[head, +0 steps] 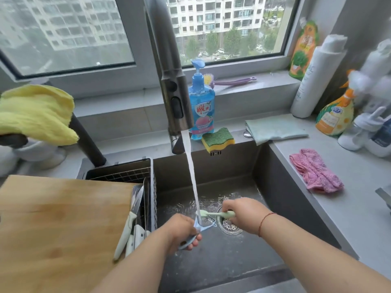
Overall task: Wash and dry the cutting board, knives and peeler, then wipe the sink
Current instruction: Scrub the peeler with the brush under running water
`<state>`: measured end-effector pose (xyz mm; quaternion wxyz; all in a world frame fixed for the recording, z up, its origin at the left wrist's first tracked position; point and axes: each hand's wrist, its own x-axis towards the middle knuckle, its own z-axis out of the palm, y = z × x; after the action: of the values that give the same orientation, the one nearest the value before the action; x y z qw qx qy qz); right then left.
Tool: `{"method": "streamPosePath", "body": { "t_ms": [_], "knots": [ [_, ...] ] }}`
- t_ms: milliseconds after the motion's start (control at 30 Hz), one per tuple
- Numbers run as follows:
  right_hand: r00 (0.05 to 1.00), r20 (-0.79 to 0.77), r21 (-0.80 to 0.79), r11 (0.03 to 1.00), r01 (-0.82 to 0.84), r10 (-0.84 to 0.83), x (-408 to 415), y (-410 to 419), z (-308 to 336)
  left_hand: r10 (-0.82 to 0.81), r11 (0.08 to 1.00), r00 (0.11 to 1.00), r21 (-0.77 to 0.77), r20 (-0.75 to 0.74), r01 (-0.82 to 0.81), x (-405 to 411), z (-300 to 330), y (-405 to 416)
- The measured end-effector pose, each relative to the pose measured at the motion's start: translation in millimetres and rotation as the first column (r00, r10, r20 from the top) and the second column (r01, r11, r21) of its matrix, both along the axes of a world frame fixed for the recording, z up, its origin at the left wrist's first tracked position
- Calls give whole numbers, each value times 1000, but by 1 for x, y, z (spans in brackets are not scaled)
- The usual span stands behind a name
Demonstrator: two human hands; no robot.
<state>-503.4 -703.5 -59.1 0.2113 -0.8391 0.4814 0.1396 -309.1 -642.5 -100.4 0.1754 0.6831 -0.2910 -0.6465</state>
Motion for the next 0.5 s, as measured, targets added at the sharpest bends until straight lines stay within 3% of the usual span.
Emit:
{"method": "streamPosePath", "body": {
  "t_ms": [200,300,500],
  "knots": [
    [996,-62,-105,992,-70,64,7,-12,26,59,996,998,-71,13,-58,-1,17,-7],
    [998,-23,-173,983,-61,58,12,-15,28,52,997,998,-67,37,-49,6,18,-14],
    [996,-65,-90,994,-70,64,6,-23,35,28,997,996,-68,79,-23,17,15,-21]
  ]
}}
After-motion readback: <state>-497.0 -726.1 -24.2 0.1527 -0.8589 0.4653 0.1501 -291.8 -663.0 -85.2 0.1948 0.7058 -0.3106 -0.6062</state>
